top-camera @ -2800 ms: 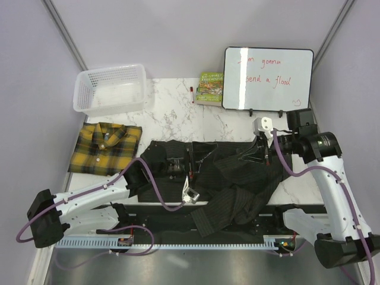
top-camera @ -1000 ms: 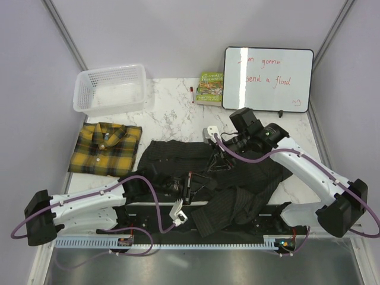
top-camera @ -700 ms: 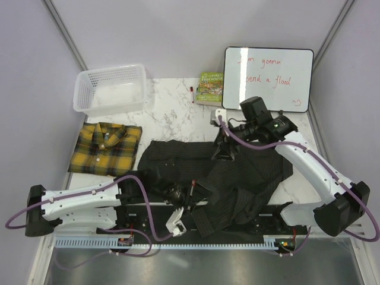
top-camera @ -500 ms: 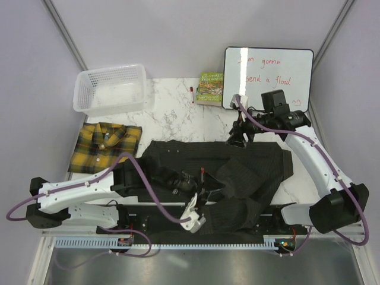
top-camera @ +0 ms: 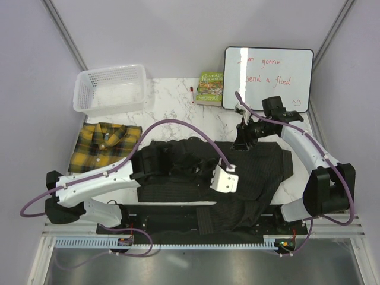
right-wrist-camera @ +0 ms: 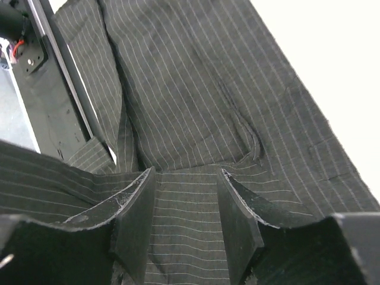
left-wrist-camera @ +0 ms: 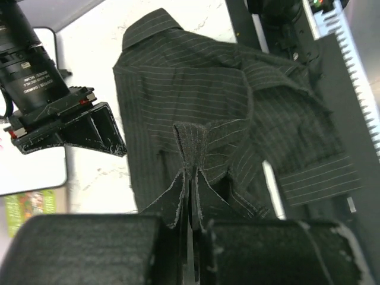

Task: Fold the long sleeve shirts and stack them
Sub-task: Fold the shirt

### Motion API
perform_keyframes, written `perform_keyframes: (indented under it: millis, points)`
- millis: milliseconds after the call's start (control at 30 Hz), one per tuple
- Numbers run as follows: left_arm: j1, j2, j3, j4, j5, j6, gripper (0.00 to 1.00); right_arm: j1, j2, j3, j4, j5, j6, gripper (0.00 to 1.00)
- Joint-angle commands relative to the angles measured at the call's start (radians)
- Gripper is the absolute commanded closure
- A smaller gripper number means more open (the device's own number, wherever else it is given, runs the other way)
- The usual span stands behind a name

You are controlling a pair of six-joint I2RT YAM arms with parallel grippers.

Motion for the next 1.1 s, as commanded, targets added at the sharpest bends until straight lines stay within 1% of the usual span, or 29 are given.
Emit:
perform_keyframes:
  millis: [0, 33, 67, 100, 133, 167, 200, 233, 267, 333, 367, 400, 433, 467, 500, 567, 700, 800, 833, 900, 1033, 1067]
  points:
    - [0.078, 0.012, 0.072, -0.005, 0.033, -0.201, 0.98, -0.002, 0.011, -0.023, -0.004, -0.018, -0.042, 0.47]
    - [0.117, 0.022, 0.081, -0.005, 0.059, -0.271, 0.98, -0.004, 0.010, -0.018, -0.010, -0.013, -0.054, 0.45]
    - [0.205, 0.041, 0.086, -0.007, 0.084, -0.308, 0.98, -0.008, 0.007, -0.012, -0.025, -0.007, -0.060, 0.44]
    - [0.255, 0.052, 0.089, -0.005, 0.125, -0.345, 0.98, -0.019, 0.005, -0.004, -0.035, 0.008, -0.063, 0.43]
    - [0.307, 0.059, 0.087, -0.005, 0.151, -0.412, 0.98, -0.025, 0.007, 0.005, -0.041, 0.015, -0.068, 0.39]
    - [0.405, 0.078, 0.081, -0.004, 0.178, -0.442, 0.98, -0.033, 0.008, 0.020, -0.052, 0.024, -0.068, 0.37]
    - [0.448, 0.085, 0.058, -0.001, 0.217, -0.468, 0.98, -0.043, 0.011, 0.028, -0.059, 0.030, -0.071, 0.33]
    - [0.485, 0.090, 0.040, -0.001, 0.225, -0.511, 0.98, -0.048, 0.016, 0.045, -0.069, 0.048, -0.076, 0.21]
    - [0.560, 0.098, 0.020, 0.007, 0.234, -0.537, 0.98, -0.053, 0.033, 0.054, -0.093, 0.059, -0.094, 0.16]
    - [0.631, 0.105, -0.051, 0.033, 0.271, -0.606, 0.98, -0.059, 0.051, 0.077, -0.118, 0.091, -0.109, 0.11]
    - [0.699, 0.107, -0.074, 0.042, 0.280, -0.630, 0.98, -0.060, 0.074, 0.082, -0.137, 0.101, -0.115, 0.10]
    - [0.732, 0.116, -0.116, 0.062, 0.308, -0.641, 0.98, -0.062, 0.085, 0.085, -0.147, 0.111, -0.126, 0.09]
    - [0.763, 0.119, -0.137, 0.070, 0.317, -0.693, 0.98, -0.063, 0.094, 0.089, -0.157, 0.119, -0.135, 0.07]
    - [0.813, 0.124, -0.157, 0.080, 0.330, -0.709, 0.98, -0.063, 0.108, 0.088, -0.167, 0.133, -0.140, 0.07]
    - [0.833, 0.128, -0.198, 0.091, 0.354, -0.720, 0.98, -0.063, 0.111, 0.085, -0.170, 0.140, -0.152, 0.07]
    - [0.873, 0.130, -0.235, 0.110, 0.350, -0.736, 0.98, -0.065, 0.119, 0.074, -0.168, 0.168, -0.160, 0.07]
    - [0.922, 0.134, -0.334, 0.150, 0.350, -0.738, 0.98, -0.063, 0.126, 0.053, -0.156, 0.228, -0.177, 0.09]
    - [0.958, 0.148, -0.382, 0.185, 0.350, -0.718, 0.98, -0.065, 0.137, 0.029, -0.138, 0.280, -0.175, 0.14]
    - [0.964, 0.150, -0.388, 0.192, 0.351, -0.706, 0.98, -0.063, 0.140, 0.017, -0.135, 0.291, -0.177, 0.18]
    - [0.990, 0.161, -0.405, 0.205, 0.356, -0.700, 0.98, -0.065, 0.148, 0.005, -0.121, 0.335, -0.177, 0.21]
    - [1.019, 0.157, -0.433, 0.235, 0.313, -0.663, 0.98, -0.065, 0.156, -0.026, -0.090, 0.410, -0.171, 0.31]
    - [1.031, 0.164, -0.436, 0.239, 0.307, -0.658, 0.98, -0.063, 0.159, -0.032, -0.075, 0.423, -0.169, 0.31]
